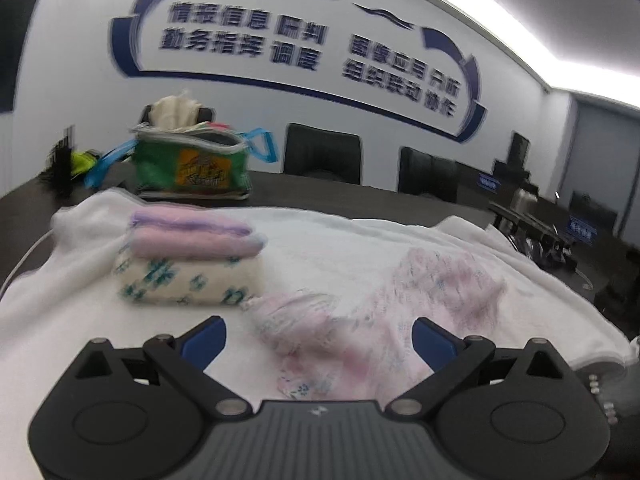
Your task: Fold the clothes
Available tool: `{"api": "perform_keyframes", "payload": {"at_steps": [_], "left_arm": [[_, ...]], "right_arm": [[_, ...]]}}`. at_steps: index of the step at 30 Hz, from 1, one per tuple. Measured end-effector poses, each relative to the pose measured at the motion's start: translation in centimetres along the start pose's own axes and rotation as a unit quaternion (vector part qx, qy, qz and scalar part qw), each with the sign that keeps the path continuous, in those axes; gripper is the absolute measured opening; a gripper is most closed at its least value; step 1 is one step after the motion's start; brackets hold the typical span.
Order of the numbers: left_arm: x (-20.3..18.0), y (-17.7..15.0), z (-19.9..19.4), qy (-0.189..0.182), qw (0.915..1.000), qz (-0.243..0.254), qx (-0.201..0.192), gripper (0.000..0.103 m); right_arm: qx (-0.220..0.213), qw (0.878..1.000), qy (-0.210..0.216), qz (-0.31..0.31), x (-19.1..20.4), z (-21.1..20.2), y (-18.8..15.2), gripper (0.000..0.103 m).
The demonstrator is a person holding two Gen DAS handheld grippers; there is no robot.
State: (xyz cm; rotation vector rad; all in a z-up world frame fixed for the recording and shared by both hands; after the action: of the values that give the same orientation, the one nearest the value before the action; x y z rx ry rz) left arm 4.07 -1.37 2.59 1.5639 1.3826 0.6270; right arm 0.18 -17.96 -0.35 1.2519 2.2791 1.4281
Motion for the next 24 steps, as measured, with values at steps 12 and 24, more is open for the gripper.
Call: {"api": "perform_keyframes", "payload": {"at_steps": [12,24], "left_arm": [[1.3,-2.7,1.0,-0.008,0.9935,-0.082,0.078,0.091],[4.4,-2.4,6.2,-0.015,0.9636,-0.239,0.119,0.002]], "right_arm": [[-0.097,0.955,-0.237,0.151,-18.5,-7.8,1.9,0.062],[-0.197,0.965,-0.133,0.113,-10.7,-12.0,10.5,0.0]]}}
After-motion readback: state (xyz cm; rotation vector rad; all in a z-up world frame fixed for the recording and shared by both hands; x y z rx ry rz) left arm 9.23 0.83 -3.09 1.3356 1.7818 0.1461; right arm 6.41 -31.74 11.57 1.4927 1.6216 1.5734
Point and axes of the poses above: each gripper's, at about its wrist camera, not at the fingertips, and z roughly the way its jaws point, x to its left, y to its top, the point moved 10 cm from there along z, roughly the way its jaws point, and after that the axes turned 3 degrees about y, right-handed, at the moved point
